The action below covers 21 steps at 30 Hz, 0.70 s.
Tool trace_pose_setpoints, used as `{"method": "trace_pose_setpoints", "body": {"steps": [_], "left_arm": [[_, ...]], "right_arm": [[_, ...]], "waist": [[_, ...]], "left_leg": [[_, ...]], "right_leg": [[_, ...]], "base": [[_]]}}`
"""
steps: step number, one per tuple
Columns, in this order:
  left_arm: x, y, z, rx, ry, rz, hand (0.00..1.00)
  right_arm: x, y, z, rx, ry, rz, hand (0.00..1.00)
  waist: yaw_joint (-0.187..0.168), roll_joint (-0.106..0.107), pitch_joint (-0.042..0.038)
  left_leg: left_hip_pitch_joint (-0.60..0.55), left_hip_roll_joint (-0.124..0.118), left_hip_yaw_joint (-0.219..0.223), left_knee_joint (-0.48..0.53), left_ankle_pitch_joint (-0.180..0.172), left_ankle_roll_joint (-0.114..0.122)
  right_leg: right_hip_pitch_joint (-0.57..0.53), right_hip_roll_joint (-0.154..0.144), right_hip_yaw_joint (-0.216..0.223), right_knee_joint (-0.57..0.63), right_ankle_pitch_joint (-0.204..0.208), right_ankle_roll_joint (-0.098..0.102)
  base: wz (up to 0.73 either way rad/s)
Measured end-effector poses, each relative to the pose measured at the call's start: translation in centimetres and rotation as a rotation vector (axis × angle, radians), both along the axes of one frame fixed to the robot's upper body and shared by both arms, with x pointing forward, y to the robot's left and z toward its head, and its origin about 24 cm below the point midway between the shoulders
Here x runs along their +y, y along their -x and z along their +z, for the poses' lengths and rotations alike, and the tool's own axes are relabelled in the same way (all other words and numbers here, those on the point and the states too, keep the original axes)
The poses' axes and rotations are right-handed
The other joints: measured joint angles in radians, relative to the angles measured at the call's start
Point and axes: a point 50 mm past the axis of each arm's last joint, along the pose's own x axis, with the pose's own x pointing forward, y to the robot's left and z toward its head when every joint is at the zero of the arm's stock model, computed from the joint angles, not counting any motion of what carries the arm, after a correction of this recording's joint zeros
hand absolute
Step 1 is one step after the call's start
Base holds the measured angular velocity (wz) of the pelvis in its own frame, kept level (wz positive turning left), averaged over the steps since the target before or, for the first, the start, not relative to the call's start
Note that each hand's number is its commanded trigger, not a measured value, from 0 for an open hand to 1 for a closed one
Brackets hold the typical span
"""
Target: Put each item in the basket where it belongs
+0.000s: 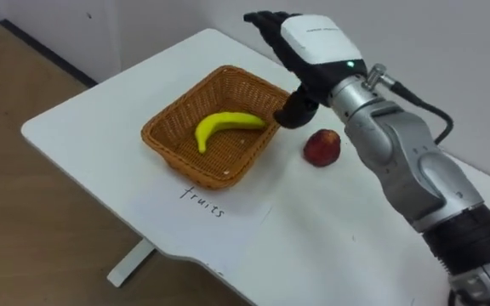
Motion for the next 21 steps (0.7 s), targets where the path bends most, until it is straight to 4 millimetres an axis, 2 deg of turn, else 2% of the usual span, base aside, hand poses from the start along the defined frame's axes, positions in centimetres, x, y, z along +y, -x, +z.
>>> {"method": "trace_pose_setpoints", "body": {"steps": [1,4,8,9,10,12,16,21], "left_arm": [[-0.1,-0.1,0.0,-0.01,0.002,0.005,0.0],[-0.4,-0.1,-0.1,-0.012,0.007,0.013,0.0],[-0.5,0.0,-0.2,-0.012,0.007,0.021,0.0],[-0.6,0.0,-0.2,-0.01,0.007,0.025,0.0],[-0.8,0.0,-0.3,-0.009,0.016,0.027,0.0],[-1.1,-0.3,-0.4,-0.015,0.03,0.027,0.0],[-1.4,-0.7,-0.5,-0.012,0.038,0.028,0.0],[-1.6,-0.8,-0.7,-0.003,0.039,0.034,0.0]], "right_arm": [[-0.3,0.1,0.8,-0.025,-0.059,-0.004,0.0],[-1.4,0.0,1.9,-0.075,-0.189,-0.038,0.0],[-2.7,0.0,2.8,-0.114,-0.271,-0.076,0.0],[-3.0,0.0,3.1,-0.121,-0.287,-0.085,0.0],[-3.3,0.0,3.2,-0.123,-0.303,-0.095,0.0],[-3.8,-0.1,3.1,-0.12,-0.331,-0.114,0.0],[-4.6,-0.5,2.3,-0.063,-0.405,-0.153,0.0],[-4.7,-0.8,1.4,0.014,-0.533,-0.167,0.0]], "waist": [[-0.018,0.004,-0.0019],[-0.03,0.019,-0.0028],[-0.067,0.03,-0.0081],[-0.078,0.035,-0.0071],[-0.085,0.042,-0.0093],[-0.097,0.051,-0.0113],[-0.112,0.068,-0.0083],[-0.127,0.069,-0.0086]], "left_leg": [[0.001,0.0,0.001,0.001,0.0,0.0],[0.02,0.002,0.025,0.002,0.0,0.001],[0.027,0.011,0.031,-0.001,0.0,0.0],[0.033,0.011,0.029,-0.003,0.0,0.0],[0.036,0.011,0.035,-0.007,-0.001,0.001],[0.037,0.011,0.042,-0.007,-0.001,0.001],[0.038,0.014,0.052,-0.006,-0.001,0.001],[0.038,0.015,0.058,-0.007,-0.001,0.001]], "right_leg": [[0.001,0.0,0.002,0.0,0.0,0.0],[0.008,0.003,0.022,0.0,0.0,-0.001],[0.011,0.005,0.035,0.001,0.001,-0.001],[0.019,0.005,0.035,0.002,0.001,-0.001],[0.021,0.005,0.036,0.002,0.001,-0.001],[0.02,0.005,0.038,0.002,0.001,-0.001],[0.016,0.006,0.049,0.002,0.003,-0.004],[0.013,0.008,0.051,0.002,0.003,-0.005]], "base": [[0.0],[-0.17],[-0.08],[0.0],[0.0],[-0.08],[-0.08],[-0.01]]}}
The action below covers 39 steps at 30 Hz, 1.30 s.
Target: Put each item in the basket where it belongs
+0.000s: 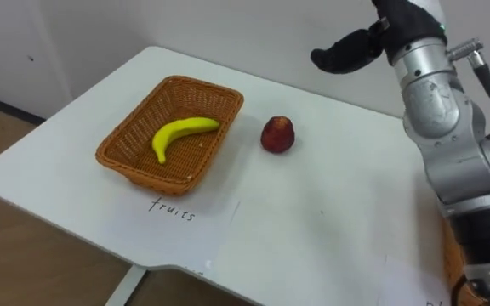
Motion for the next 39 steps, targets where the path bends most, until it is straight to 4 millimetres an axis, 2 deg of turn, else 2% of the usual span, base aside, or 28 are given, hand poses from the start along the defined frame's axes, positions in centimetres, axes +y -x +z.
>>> {"method": "trace_pose_setpoints", "body": {"steps": [6,11,16,19,25,31,35,39], "left_arm": [[-0.5,-0.5,-0.1,-0.001,0.007,-0.034,0.0],[-0.5,-1.3,0.2,-0.022,-0.007,-0.042,0.0],[-0.7,-1.2,0.0,-0.002,-0.01,-0.034,0.0],[-1.1,-1.1,-0.2,0.006,-0.005,-0.032,0.0],[-1.8,-0.3,-0.5,0.028,0.012,-0.017,0.0],[-2.0,1.0,-0.7,0.064,0.021,-0.003,0.0],[-2.2,1.2,-0.9,0.071,0.027,-0.001,0.0],[-2.8,1.5,-1.1,0.084,0.045,-0.005,0.0]], "right_arm": [[0.7,-0.4,-1.5,0.059,-0.139,0.023,0.0],[0.2,-0.6,-2.7,0.127,-0.262,0.026,0.0],[0.2,-0.3,-5.1,0.231,-0.42,0.024,0.0],[0.6,-0.3,-6.4,0.29,-0.493,0.037,0.0],[0.4,-0.3,-7.4,0.339,-0.601,0.043,0.0],[0.0,-0.3,-8.1,0.366,-0.664,0.026,0.0],[-0.3,-0.3,-8.3,0.366,-0.677,0.011,0.0],[-0.8,-0.3,-9.0,0.385,-0.692,-0.024,0.0]], "waist": [[-0.001,0.001,0.0007],[-0.001,0.0,-0.0006],[-0.003,-0.001,-0.003],[-0.008,0.015,-0.0021],[-0.01,0.053,-0.002],[-0.012,0.059,-0.0019],[-0.014,0.06,-0.0027],[-0.009,0.075,-0.0069]], "left_leg": [[-0.006,0.002,0.015,-0.004,0.0,0.0],[-0.01,-0.001,0.015,-0.009,0.0,0.0],[-0.022,-0.001,0.018,-0.003,0.0,0.0],[-0.036,-0.001,0.018,0.012,0.0,0.0],[-0.037,0.0,0.018,0.009,0.0,-0.001],[-0.04,0.0,0.014,0.009,0.0,-0.001],[-0.048,-0.002,0.004,0.016,0.0,-0.001],[-0.072,-0.001,0.001,0.031,0.001,-0.001]], "right_leg": [[-0.014,0.002,0.013,-0.001,0.001,-0.002],[-0.02,0.003,0.013,-0.004,0.001,-0.001],[-0.024,0.008,0.013,-0.018,0.002,-0.003],[-0.028,0.008,0.016,-0.02,0.003,-0.004],[-0.028,0.008,0.009,-0.019,0.003,-0.005],[-0.029,0.007,-0.002,-0.018,0.004,-0.006],[-0.03,0.006,-0.014,-0.018,0.005,-0.006],[-0.049,0.002,-0.02,-0.015,0.005,-0.006]], "base": [[-0.06],[0.0],[0.0],[0.05],[0.02],[0.01],[0.08],[0.05]]}}
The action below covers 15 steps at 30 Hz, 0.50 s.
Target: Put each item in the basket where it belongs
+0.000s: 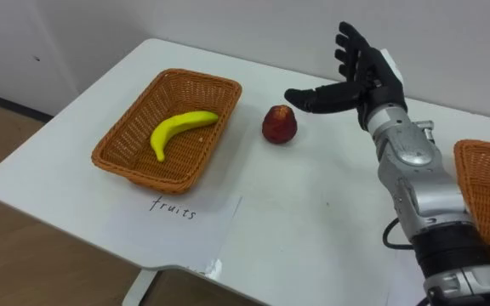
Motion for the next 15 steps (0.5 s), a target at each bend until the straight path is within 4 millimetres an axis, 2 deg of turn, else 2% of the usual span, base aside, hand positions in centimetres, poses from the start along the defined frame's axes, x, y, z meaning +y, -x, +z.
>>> {"method": "trace_pose_setpoints", "body": {"steps": [2,3,6,8,10,15], "left_arm": [[0.0,0.2,-0.1,0.008,0.005,0.008,0.0],[-0.1,0.3,-0.2,0.016,0.008,0.004,0.0],[-0.7,0.5,-0.4,0.026,0.011,-0.02,0.0],[-0.9,0.6,-0.4,0.021,0.013,-0.011,0.0],[-1.2,0.7,-0.5,0.019,0.015,-0.027,0.0],[-1.8,0.1,-0.6,-0.012,0.04,-0.038,0.0]], "right_arm": [[-0.4,0.1,-0.7,0.029,-0.018,-0.019,0.0],[-0.7,0.1,-1.1,0.048,-0.02,-0.03,0.0],[-1.3,0.3,-2.0,0.086,-0.017,-0.055,0.0],[-1.6,0.4,-2.6,0.113,-0.015,-0.072,0.0],[-2.2,0.6,-3.3,0.145,-0.012,-0.104,0.0],[-2.5,0.3,-3.2,0.14,-0.002,-0.132,0.0]], "waist": [[0.001,0.01,-0.002],[0.006,0.018,-0.0057],[0.006,0.031,-0.006],[0.007,0.032,-0.0049],[0.009,0.035,0.0028],[0.01,0.039,0.0089]], "left_leg": [[-0.008,0.0,-0.003,0.01,0.0,0.0],[-0.016,0.0,-0.003,0.012,0.0,0.0],[-0.045,0.0,-0.005,0.023,0.003,0.002],[-0.064,0.0,-0.005,0.027,0.006,0.002],[-0.076,-0.001,-0.004,0.031,0.009,0.003],[-0.134,-0.002,0.005,0.033,0.021,0.005]], "right_leg": [[-0.005,-0.002,-0.003,0.003,0.0,0.0],[-0.018,-0.003,-0.002,0.013,0.0,0.0],[-0.048,-0.008,-0.006,0.032,0.0,0.0],[-0.068,-0.01,-0.005,0.043,-0.001,-0.001],[-0.082,-0.013,-0.006,0.056,-0.001,-0.001],[-0.15,-0.023,-0.004,0.086,-0.001,-0.005]], "base": [[0.03],[0.0],[0.02],[0.0],[0.0],[-0.01]]}}
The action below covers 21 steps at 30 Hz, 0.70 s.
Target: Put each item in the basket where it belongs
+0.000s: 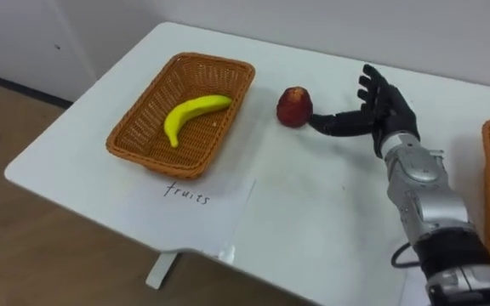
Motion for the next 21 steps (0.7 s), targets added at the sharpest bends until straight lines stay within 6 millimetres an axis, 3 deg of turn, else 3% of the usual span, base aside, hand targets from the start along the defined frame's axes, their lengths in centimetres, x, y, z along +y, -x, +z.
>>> {"method": "trace_pose_setpoints", "body": {"steps": [3,8,15,21], "left_arm": [[-0.4,-0.3,0.0,-0.029,0.025,0.008,0.0],[-1.0,-1.2,-0.1,-0.061,0.06,0.003,0.0],[-1.5,-2.6,-0.2,-0.094,0.078,0.025,0.0],[-1.4,-3.8,-0.1,-0.13,0.053,0.025,0.0]], "right_arm": [[-0.1,-0.2,0.5,-0.034,0.009,-0.012,0.0],[-0.4,-0.7,1.1,-0.065,0.041,-0.028,0.0],[-0.4,-1.1,1.5,-0.097,0.054,-0.036,0.0],[-0.5,-1.5,1.5,-0.086,0.059,-0.045,0.0]], "waist": [[0.0,-0.002,0.0014],[-0.001,0.0,0.0199],[0.022,-0.012,0.0274],[0.031,-0.013,0.0279]], "left_leg": [[-0.021,0.0,0.001,0.0,0.006,-0.001],[-0.053,0.0,0.001,0.012,0.007,-0.001],[-0.102,0.001,0.024,0.032,0.01,-0.001],[-0.116,0.001,0.024,0.048,0.009,0.0]], "right_leg": [[-0.027,-0.003,0.0,0.01,0.001,-0.001],[-0.057,-0.005,-0.004,0.021,0.0,-0.005],[-0.132,-0.017,0.009,0.068,-0.002,-0.011],[-0.14,-0.019,0.007,0.078,-0.005,-0.015]], "base": [[0.0],[0.0],[-0.08],[-0.01]]}}
